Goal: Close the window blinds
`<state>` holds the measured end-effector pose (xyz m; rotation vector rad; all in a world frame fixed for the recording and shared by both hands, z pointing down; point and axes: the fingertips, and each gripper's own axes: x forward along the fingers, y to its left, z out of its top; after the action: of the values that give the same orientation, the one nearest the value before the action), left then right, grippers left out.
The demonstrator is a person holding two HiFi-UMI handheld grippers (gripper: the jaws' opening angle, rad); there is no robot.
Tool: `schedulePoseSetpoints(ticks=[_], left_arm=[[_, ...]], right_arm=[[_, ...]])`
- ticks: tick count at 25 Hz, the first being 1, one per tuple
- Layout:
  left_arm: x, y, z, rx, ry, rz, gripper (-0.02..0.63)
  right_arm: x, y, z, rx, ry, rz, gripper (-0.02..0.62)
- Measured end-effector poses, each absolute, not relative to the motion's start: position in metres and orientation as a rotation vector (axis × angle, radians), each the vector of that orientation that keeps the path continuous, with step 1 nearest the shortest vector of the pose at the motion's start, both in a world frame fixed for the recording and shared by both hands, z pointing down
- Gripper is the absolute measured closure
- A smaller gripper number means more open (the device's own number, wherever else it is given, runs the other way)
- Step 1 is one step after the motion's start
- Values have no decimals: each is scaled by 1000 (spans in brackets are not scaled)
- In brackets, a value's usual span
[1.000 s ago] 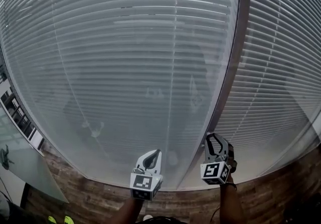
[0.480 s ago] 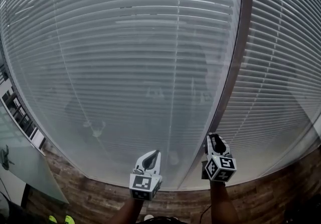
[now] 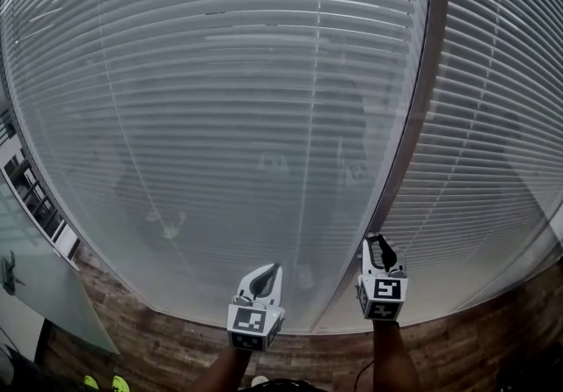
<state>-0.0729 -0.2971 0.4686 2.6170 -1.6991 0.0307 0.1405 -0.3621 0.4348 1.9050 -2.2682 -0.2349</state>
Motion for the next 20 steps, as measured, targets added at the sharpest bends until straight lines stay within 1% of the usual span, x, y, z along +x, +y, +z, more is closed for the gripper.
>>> schedulePoseSetpoints(ticks=[8,10,20], left_arm=[[-70,-298,469,2623,-1692,39,606],[-70,-297,470,2621,-1693,39,606],[-71,-297,471,2596,-1716,49,606]], right_arm=[[131,-362,439,1577,-1870,-713,469],[130,-362,441,1524,-1798,-788,469],[132,-361,443,1563,-1852,-783,468]])
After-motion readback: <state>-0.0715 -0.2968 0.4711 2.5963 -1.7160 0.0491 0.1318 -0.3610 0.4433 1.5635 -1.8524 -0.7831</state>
